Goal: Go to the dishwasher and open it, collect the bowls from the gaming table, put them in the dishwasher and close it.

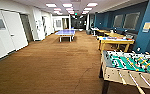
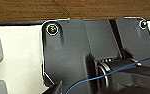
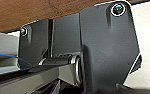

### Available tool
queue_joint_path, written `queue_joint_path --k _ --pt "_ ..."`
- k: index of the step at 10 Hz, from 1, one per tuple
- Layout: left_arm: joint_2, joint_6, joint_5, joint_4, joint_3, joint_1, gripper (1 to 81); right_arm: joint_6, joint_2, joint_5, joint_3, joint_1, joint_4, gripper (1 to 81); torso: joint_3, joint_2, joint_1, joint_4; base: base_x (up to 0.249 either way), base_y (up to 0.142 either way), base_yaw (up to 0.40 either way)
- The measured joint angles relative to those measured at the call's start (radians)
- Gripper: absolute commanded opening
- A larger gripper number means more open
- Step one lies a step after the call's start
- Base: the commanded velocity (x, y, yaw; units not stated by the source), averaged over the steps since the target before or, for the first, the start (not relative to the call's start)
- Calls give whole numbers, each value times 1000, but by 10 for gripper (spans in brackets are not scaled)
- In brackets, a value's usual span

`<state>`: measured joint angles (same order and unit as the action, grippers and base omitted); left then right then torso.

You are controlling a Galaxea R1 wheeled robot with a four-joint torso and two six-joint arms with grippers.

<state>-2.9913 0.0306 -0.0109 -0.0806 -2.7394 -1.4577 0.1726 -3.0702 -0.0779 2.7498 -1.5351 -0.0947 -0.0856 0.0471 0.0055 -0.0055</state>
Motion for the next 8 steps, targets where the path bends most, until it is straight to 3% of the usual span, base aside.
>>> queue_joint_path --k 8 --pt "9 0 -5 2 0 6 811 0 -14 -7 -3 12 0 811 0 -1 2 0 142 0 0"
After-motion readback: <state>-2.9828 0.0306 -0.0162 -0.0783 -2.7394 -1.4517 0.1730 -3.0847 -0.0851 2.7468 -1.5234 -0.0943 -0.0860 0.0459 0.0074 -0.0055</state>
